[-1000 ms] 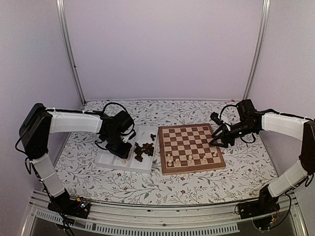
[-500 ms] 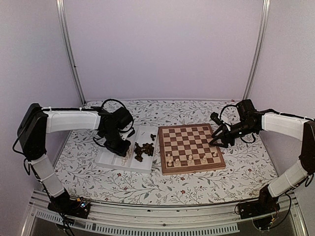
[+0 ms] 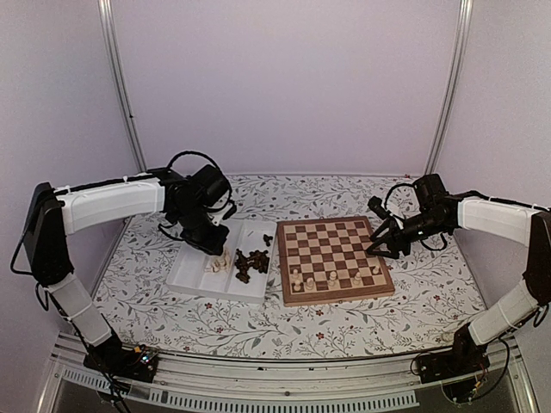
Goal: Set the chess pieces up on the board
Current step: Pick up the chess piece from the storage box.
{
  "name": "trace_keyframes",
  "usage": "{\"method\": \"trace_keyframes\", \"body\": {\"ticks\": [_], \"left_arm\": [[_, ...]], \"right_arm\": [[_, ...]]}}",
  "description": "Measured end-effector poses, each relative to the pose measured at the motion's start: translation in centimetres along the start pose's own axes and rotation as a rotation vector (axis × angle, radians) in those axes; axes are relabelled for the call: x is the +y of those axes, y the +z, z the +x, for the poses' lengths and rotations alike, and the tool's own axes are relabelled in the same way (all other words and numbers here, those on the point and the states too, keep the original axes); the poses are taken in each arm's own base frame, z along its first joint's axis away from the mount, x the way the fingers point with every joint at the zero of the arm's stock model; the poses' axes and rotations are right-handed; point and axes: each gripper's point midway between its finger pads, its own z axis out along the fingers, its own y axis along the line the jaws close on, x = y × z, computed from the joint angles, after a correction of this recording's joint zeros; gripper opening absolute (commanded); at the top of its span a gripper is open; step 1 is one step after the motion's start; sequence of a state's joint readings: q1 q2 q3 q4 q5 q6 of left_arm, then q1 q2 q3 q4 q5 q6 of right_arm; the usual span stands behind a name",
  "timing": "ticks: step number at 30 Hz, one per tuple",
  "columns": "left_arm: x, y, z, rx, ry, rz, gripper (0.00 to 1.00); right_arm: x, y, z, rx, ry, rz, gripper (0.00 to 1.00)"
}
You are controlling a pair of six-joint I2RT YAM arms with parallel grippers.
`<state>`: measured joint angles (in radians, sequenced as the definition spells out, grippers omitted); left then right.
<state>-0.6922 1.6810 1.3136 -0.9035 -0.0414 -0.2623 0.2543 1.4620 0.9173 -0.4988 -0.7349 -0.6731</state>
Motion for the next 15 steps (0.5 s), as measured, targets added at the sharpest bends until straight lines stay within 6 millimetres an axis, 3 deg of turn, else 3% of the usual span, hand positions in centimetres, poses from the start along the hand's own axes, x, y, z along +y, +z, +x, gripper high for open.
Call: {"method": "trace_keyframes", "body": {"ticks": [5,7,10,15], "left_arm": [[0.0,-0.2,-0.1,-0.002,0.005,0.000,0.06],[-0.2,-0.6,-0.5,-0.023,0.007,0.010,0.05],[-1.1,-2.5,-2.0,-0.116,0.007,0.065,0.04],[-3.9,-8.6,-6.8,-0.435,0.015,0.249,0.04]], "right_arm": [[0.2,-0.1,-0.2,-0.009,0.005,-0.014,0.56],[0.7,-0.3,-1.2,-0.043,0.011,-0.046,0.56],[1.4,-1.1,-3.9,-0.118,0.018,-0.099,0.56],[2.2,-2.6,-10.7,-0.253,0.006,-0.193,0.57]]}}
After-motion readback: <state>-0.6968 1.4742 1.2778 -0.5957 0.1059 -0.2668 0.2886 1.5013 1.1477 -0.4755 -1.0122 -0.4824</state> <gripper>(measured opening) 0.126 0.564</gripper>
